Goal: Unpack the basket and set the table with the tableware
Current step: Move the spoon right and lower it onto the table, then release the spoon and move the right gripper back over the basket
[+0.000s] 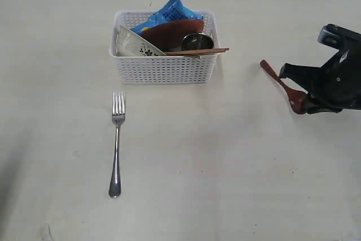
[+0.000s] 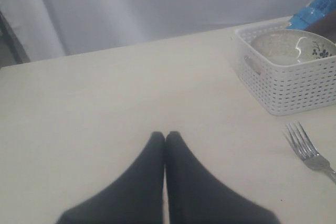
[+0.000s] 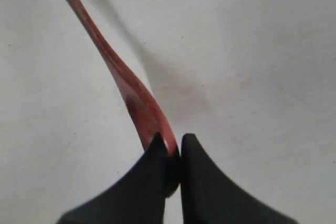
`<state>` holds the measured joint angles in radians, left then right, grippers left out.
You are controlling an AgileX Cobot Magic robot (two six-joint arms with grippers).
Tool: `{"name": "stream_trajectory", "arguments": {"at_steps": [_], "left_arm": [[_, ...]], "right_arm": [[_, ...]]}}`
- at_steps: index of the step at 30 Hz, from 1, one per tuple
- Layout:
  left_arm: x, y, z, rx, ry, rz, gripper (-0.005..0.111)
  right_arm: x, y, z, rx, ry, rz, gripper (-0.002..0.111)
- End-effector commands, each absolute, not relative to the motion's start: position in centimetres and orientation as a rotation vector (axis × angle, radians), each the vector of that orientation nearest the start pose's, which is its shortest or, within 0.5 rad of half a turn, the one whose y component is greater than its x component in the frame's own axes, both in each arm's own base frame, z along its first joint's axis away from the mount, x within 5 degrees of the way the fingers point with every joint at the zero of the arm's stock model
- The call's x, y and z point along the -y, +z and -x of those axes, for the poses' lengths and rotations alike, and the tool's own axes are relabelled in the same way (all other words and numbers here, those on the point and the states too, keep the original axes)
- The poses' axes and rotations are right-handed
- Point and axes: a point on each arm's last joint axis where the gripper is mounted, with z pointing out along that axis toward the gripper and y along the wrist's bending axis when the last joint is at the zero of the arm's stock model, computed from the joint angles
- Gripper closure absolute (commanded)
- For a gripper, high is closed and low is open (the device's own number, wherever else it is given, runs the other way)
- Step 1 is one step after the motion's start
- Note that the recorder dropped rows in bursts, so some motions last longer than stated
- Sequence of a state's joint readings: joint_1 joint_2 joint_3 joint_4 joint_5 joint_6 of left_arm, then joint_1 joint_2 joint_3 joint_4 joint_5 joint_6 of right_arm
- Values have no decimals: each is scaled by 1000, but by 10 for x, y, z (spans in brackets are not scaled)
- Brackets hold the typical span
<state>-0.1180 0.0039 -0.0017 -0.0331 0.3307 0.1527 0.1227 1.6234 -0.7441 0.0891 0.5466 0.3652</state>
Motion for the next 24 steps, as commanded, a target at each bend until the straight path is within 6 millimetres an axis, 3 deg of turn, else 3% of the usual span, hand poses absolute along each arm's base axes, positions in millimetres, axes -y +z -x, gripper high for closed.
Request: {"name": "stream_trajectory", "arguments": {"at_steps": [1,3,8,12,18,24], "left_arm": [[8,184,-53,-1789,-9,-227,107],[8,184,-53,-1789,-9,-227,107],[8,184,-53,-1789,-9,-227,107],[8,184,-53,-1789,-9,-227,107],[8,184,-53,-1789,-9,-227,107],[8,184,-53,-1789,-9,-227,107]], "right_arm": [[-34,142,-260,-2960,131,-402,108],[-34,140,-259,-2984,124,-381,102],[-34,141,-259,-3013,115,-344,70],[-35,151,-267,-3029,101,-222,65],[-55,199,-289,-2946,114,112,65],[-113,260,-290,-2689,123,729,65]]}}
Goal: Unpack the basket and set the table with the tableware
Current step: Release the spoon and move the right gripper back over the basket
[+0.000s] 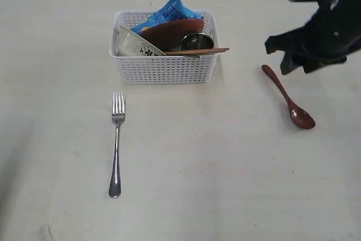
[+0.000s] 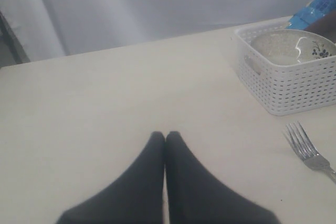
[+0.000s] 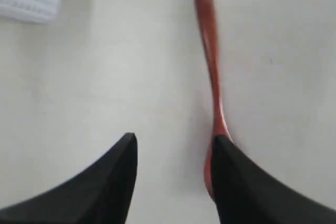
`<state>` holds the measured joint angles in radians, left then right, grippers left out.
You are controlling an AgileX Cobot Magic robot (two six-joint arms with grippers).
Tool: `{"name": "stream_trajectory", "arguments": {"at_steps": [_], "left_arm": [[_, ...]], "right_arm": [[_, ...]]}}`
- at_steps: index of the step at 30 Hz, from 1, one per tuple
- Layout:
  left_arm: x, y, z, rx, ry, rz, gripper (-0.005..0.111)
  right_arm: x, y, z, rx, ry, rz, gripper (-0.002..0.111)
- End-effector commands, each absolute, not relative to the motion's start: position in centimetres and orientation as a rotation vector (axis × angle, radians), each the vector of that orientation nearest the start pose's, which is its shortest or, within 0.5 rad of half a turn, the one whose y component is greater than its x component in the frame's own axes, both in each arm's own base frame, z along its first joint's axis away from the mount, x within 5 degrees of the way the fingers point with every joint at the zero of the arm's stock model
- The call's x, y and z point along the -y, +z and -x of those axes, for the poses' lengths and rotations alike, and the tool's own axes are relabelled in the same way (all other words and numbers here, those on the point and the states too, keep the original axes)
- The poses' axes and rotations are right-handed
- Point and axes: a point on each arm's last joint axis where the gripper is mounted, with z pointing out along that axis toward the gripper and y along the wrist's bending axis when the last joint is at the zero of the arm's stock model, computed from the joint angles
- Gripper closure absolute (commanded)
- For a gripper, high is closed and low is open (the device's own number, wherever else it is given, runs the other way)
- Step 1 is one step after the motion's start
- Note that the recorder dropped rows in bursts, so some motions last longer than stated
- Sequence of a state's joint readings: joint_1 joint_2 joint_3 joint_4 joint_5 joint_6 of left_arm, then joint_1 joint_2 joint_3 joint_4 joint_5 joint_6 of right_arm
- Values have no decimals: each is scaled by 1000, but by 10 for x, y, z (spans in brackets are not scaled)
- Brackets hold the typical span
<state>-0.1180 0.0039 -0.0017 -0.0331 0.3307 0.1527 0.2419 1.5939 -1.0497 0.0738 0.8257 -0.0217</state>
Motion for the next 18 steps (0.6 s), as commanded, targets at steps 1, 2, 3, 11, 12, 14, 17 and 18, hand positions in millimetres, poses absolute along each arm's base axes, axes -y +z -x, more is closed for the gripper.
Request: {"name": "stream_trajectory", "arguments": {"at_steps": [1,2,3,11,12,14,17,18], "left_arm": [[8,184,-53,-1789,-9,-227,107],[8,184,-53,-1789,-9,-227,107],[8,184,-53,-1789,-9,-227,107],[8,184,-53,-1789,-9,-227,107],[8,184,-53,-1789,-9,-227,107],[8,184,-53,-1789,-9,-227,107],[8,184,-53,-1789,-9,-227,107],[8,184,-53,-1789,-9,-227,107]], "right_arm": [[-126,267,-286,-2630,118,874,65],[-135,271,-282,-2565,99,1019,65],[-147,274,-276,-2494,72,1165,65],[-211,273,-246,-1995,-306,1729,65],[-218,272,-244,-1948,-323,1755,65],[-228,268,-241,-1883,-330,1790,65],[-236,262,-245,-1833,-326,1801,65],[-238,259,-246,-1826,-338,1813,65]]}}
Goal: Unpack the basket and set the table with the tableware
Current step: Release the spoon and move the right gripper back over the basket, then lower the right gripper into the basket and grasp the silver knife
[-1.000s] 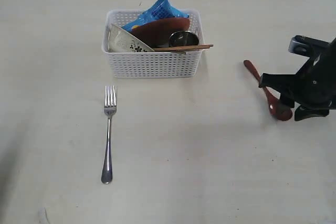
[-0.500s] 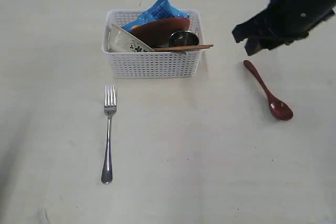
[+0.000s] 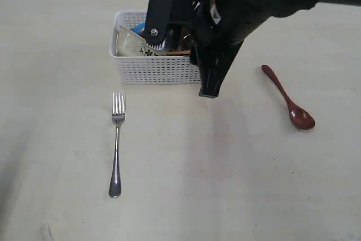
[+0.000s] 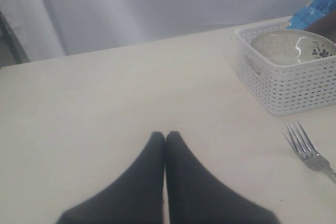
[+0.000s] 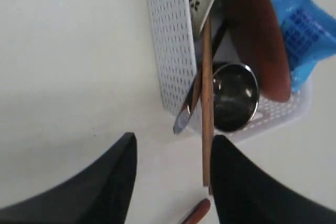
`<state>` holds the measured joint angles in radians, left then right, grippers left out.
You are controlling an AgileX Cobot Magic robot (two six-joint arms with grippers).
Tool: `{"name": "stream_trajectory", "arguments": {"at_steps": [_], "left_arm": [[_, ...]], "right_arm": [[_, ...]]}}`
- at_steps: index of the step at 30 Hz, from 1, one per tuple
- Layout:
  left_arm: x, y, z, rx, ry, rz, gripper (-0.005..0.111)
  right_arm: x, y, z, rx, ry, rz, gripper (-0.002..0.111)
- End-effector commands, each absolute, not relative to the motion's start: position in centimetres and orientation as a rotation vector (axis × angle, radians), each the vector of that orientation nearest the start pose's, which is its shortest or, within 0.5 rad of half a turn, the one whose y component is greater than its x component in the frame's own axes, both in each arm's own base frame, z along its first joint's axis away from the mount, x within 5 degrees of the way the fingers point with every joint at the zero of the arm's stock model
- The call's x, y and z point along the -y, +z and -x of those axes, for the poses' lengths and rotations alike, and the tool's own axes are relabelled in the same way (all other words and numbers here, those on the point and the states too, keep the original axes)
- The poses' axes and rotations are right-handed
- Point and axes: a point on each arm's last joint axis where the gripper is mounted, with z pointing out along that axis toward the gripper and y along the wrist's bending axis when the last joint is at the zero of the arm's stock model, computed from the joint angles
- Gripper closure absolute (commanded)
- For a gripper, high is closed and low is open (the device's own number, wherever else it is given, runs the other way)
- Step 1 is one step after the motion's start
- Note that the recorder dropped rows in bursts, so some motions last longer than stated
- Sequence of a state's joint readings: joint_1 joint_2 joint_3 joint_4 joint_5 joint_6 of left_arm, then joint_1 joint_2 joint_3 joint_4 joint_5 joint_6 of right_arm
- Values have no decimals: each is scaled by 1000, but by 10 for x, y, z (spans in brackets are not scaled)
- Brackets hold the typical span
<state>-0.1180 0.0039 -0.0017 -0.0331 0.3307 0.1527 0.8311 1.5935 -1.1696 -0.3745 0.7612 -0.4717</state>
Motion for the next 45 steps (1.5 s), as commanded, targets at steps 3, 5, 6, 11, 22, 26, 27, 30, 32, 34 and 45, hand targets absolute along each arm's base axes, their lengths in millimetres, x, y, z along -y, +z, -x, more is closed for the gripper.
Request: {"name": "stream_trajectory", "arguments": {"at_steps": [3,5,6,11,22,26,27,30,32,34,45], "left_arm": [[8,184,-53,-1789,-9,-227,107],[8,184,-53,-1789,-9,-227,107],[8,184,-53,-1789,-9,-227,107],[8,184,-53,-1789,-9,-227,107],[8,184,-53,-1789,-9,-227,107],[8,184,-53,-1789,-9,-227,107],[8,184,-53,-1789,-9,-227,107],[8,184,-53,-1789,-9,-227,107],[8,184,-53,-1789,-9,-227,107],[8,184,-53,-1789,-9,-227,107],[8,184,-53,-1789,-9,-227,107]], "right_arm": [[-238,248,-251,-1825,-400,1865,65],[-238,243,-252,-1840,-413,1884,65],[-239,241,-252,-1843,-414,1889,65],[-241,234,-260,-1824,-473,1862,65],[-243,217,-266,-1823,-543,1904,65],[-244,218,-267,-1803,-557,1907,68],[-244,218,-268,-1802,-563,1905,71],[-243,218,-270,-1795,-589,1892,83],[-243,219,-271,-1802,-604,1863,87],[-242,219,-273,-1807,-618,1836,87],[-243,209,-276,-1819,-654,1857,98]]}}
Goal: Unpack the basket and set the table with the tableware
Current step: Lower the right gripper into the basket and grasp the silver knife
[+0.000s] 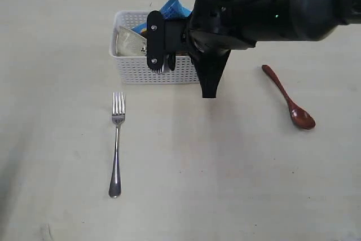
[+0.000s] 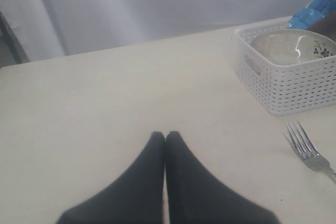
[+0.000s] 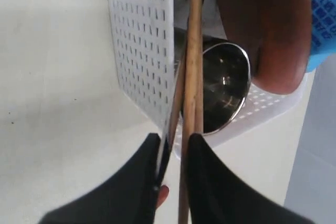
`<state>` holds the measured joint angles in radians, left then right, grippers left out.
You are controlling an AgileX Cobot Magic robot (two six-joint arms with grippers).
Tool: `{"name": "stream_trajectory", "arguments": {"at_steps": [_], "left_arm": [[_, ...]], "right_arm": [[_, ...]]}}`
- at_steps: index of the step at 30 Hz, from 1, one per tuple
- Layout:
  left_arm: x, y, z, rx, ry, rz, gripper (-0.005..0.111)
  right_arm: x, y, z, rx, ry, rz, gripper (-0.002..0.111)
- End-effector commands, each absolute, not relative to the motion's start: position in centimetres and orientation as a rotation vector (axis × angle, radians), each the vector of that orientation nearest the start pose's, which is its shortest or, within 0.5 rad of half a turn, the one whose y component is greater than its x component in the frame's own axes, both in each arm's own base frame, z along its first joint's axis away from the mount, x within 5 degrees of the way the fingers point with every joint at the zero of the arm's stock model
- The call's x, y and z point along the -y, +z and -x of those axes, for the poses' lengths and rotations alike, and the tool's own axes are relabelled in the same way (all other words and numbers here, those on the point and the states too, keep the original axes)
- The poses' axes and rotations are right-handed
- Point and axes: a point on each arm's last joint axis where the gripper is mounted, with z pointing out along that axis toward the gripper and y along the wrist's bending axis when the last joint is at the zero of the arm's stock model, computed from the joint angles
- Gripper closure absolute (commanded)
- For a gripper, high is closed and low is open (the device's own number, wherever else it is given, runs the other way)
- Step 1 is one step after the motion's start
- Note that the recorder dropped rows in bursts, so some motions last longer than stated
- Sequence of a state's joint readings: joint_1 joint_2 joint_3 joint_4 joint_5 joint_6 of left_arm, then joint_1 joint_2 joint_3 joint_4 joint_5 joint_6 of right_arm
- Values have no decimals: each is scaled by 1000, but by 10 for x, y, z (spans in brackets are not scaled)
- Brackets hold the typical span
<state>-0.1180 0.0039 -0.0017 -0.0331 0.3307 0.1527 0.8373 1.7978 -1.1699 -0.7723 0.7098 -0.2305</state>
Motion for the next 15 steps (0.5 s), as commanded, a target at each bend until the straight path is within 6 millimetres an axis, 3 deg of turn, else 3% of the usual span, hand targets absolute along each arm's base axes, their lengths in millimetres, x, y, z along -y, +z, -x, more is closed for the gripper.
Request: {"name": "stream_trajectory", "arguments": {"at_steps": [1,2,9,15], "left_arm": [[8,184,-53,-1789,-9,-227,107],[8,184,-53,-1789,-9,-227,107],[8,184,-53,-1789,-9,-227,107],[8,184,-53,-1789,-9,-227,107]], "right_arm": [[-243,210,-276,-1818,-662,1857,103],[-241,210,-276,-1822,-679,1861,109],[-230,213,-274,-1877,-800,1881,109],[-224,230,-270,-1883,-815,1838,109]]}}
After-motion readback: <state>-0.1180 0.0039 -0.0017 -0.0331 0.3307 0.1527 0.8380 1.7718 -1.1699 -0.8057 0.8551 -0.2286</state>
